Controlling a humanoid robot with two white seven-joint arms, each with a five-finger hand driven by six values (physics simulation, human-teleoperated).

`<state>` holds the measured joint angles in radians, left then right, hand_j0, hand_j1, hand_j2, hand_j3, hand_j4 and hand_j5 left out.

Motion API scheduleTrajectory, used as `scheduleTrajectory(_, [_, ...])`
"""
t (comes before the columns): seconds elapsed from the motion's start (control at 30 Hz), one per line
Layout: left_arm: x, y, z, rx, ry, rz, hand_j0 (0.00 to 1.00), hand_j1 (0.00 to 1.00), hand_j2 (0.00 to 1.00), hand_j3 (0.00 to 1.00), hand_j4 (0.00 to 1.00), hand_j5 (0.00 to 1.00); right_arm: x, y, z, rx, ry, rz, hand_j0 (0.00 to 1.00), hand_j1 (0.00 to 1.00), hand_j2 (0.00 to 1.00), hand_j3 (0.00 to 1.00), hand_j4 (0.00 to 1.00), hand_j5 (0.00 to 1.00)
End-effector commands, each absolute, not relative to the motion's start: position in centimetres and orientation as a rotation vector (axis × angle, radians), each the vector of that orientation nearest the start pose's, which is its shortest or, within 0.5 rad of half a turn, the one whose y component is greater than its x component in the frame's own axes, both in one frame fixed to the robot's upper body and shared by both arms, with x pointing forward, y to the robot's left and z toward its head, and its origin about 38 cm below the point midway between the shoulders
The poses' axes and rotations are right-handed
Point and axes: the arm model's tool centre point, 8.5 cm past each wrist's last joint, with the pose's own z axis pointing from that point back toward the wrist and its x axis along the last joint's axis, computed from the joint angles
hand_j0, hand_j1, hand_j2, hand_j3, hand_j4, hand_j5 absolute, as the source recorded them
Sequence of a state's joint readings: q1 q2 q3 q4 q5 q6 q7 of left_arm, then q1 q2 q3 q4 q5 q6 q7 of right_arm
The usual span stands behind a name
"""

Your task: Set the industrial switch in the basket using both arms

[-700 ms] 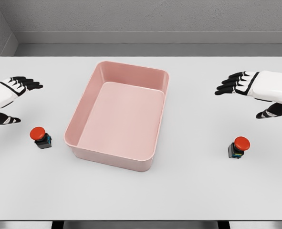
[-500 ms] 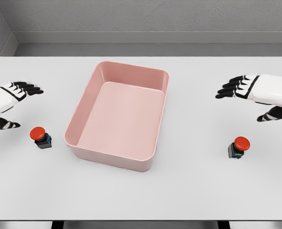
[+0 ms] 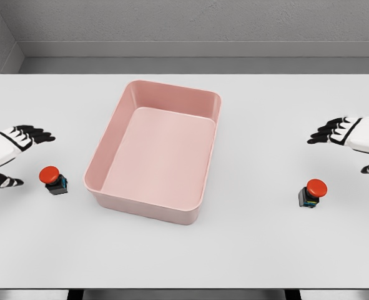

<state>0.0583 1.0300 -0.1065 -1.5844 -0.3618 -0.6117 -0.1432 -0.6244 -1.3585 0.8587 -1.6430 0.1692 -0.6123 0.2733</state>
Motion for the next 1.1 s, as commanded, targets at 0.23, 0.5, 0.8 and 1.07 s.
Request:
scheduleTrajectory(0.23, [32.7, 42.0, 18.5, 0.540, -1.506, -1.698, 1.00, 1.00, 1.00, 1.00, 1.00, 1.00, 33.8, -39.1, 23.0, -0.315, -1.235, 2.135, 1.00, 1.00, 1.00, 1.00, 1.00, 1.00])
scheduleTrajectory(0.5, [32.0, 41.5, 17.5, 0.509, -1.500, -1.701, 1.00, 1.00, 1.00, 1.00, 1.00, 1.00, 33.2, -38.6, 21.6, -0.268, -1.220, 2.146, 1.00, 1.00, 1.00, 1.00, 1.00, 1.00])
scheduleTrajectory(0.8, [31.8, 41.4, 17.1, 0.497, -1.485, -1.711, 1.00, 1.00, 1.00, 1.00, 1.00, 1.00, 33.4, -36.7, 20.1, -0.223, -1.250, 2.168, 1.00, 1.00, 1.00, 1.00, 1.00, 1.00])
scheduleTrajectory(1.07, [31.7, 40.5, 16.0, 0.464, -1.495, -1.701, 1.00, 1.00, 1.00, 1.00, 1.00, 1.00, 33.6, -35.4, 18.9, -0.208, -1.260, 2.204, 1.00, 1.00, 1.00, 1.00, 1.00, 1.00])
